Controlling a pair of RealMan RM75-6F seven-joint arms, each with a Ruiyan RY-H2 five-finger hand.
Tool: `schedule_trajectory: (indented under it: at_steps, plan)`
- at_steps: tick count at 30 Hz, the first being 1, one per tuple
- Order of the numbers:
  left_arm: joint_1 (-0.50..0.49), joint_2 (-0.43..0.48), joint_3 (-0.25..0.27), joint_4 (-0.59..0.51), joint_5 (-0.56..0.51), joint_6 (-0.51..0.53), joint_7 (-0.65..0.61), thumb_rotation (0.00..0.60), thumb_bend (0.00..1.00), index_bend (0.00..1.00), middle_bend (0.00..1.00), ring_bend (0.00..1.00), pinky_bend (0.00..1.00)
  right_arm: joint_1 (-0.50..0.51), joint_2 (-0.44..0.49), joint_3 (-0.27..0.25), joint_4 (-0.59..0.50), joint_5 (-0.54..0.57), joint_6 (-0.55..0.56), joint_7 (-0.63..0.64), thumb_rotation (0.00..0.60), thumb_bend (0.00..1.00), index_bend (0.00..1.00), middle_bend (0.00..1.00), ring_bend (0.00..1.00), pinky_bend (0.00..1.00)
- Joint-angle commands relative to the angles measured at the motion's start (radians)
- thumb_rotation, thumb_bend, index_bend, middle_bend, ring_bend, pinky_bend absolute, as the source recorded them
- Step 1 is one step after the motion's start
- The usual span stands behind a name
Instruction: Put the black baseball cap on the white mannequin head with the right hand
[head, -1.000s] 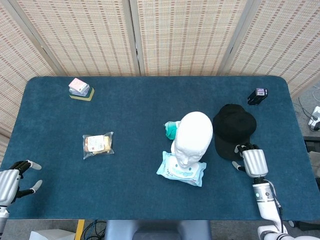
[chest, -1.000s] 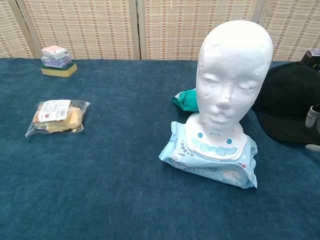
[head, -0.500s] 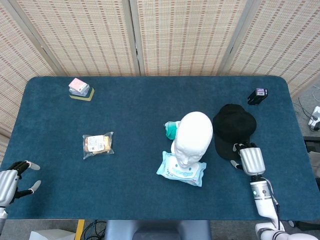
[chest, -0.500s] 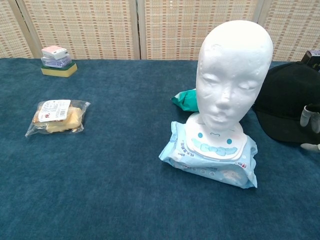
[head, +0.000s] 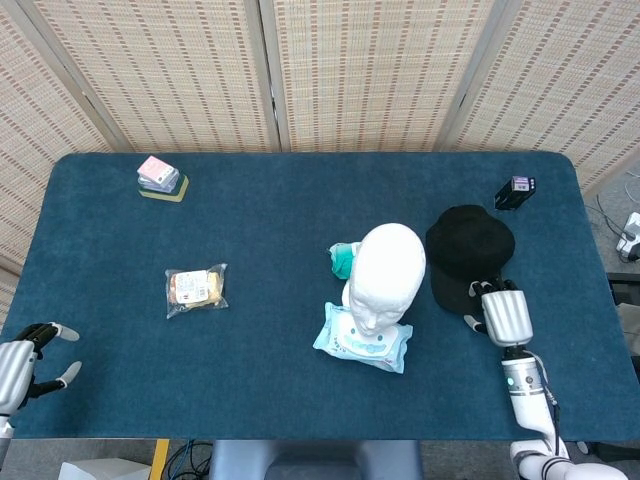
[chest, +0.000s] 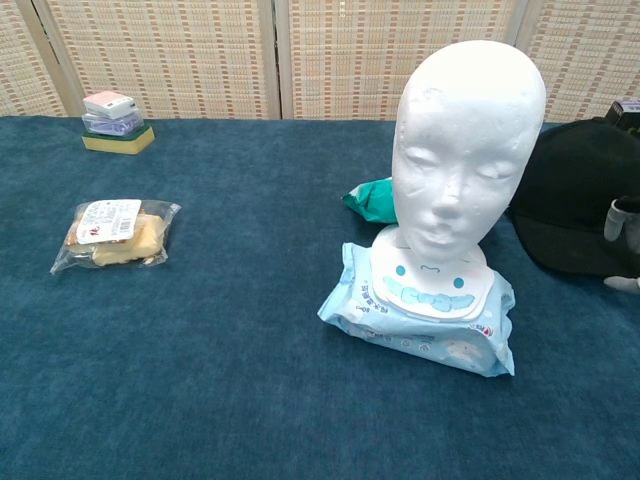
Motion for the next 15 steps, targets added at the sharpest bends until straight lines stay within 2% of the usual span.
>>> schedule_trajectory:
  at_steps: [1, 15]
  plan:
    - [-0.002, 0.0, -0.001, 0.0, -0.002, -0.003, -0.001, 0.6, 0.22, 0.42, 0.41, 0.3, 0.51, 0.003, 0.003, 0.004, 0.002, 0.0, 0.015, 0.002, 0.6, 0.0, 0.5, 0.57, 0.38, 0.44]
    - [-0.002, -0.003, 0.003, -0.001, -0.001, -0.01, 0.007, 0.6, 0.22, 0.42, 0.41, 0.3, 0.51, 0.006, 0.071, 0.007, -0.089, -0.021, 0.112, -0.033, 0.6, 0.0, 0.47, 0.49, 0.36, 0.44]
